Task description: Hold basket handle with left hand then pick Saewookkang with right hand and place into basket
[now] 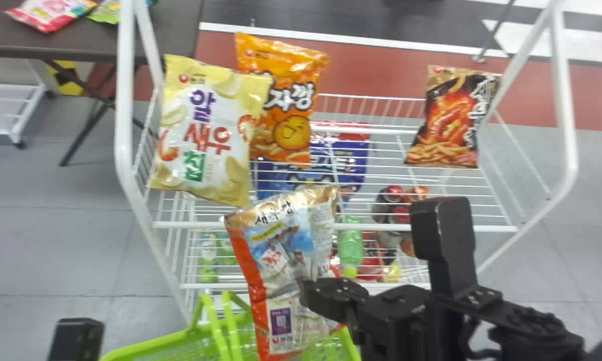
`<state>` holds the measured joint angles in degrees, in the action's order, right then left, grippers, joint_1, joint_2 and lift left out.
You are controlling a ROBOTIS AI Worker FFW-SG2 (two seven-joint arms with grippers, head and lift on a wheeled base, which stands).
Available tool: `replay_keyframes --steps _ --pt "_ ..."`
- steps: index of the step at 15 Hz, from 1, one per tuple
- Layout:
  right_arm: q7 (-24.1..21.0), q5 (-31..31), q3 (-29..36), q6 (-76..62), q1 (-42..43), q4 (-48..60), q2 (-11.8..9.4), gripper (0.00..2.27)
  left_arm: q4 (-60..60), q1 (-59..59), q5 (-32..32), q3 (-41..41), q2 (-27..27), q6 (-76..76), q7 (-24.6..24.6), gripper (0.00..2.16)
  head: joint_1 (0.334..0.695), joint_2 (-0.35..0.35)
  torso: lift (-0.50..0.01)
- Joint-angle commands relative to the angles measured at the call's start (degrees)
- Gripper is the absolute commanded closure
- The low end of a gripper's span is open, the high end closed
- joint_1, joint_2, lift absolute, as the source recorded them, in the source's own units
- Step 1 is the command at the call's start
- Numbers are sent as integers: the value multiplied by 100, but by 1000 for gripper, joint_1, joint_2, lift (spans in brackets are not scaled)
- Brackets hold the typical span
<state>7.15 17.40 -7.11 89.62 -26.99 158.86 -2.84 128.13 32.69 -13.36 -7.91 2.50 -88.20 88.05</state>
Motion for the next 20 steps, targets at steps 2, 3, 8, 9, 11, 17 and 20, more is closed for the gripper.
replay_keyframes --steps 2,3,8,9,11,17,20 --pt "-20 0 -264 46 -132 57 -50 2246 2 9 0 -44 -30 -183 -7 2148 695 -49 -14" --pt "-3 0 -300 46 -202 57 -67 2246 2 0 -9 -70 -39 -183 -25 2148 695 -34 -14" --pt "349 -105 -370 46 -228 -136 -199 2071 -16 -132 -18 -79 -48 -183 -78 2148 695 11 -14" --pt "569 -184 -370 46 -228 -198 -208 1993 -34 -176 -27 -88 -48 -183 -86 2148 695 21 -14" --pt "885 -334 -379 46 -228 -338 -243 1197 -69 -263 -27 -88 -48 -183 -122 2148 695 40 -14" --pt "1201 -835 -220 46 -158 -382 -305 66 -376 -562 -27 -97 -48 -183 -166 2148 695 16 -14" --pt "1272 -835 140 46 -149 -540 -261 66 -552 -738 -36 -123 -48 -183 -166 2148 695 -33 -14"
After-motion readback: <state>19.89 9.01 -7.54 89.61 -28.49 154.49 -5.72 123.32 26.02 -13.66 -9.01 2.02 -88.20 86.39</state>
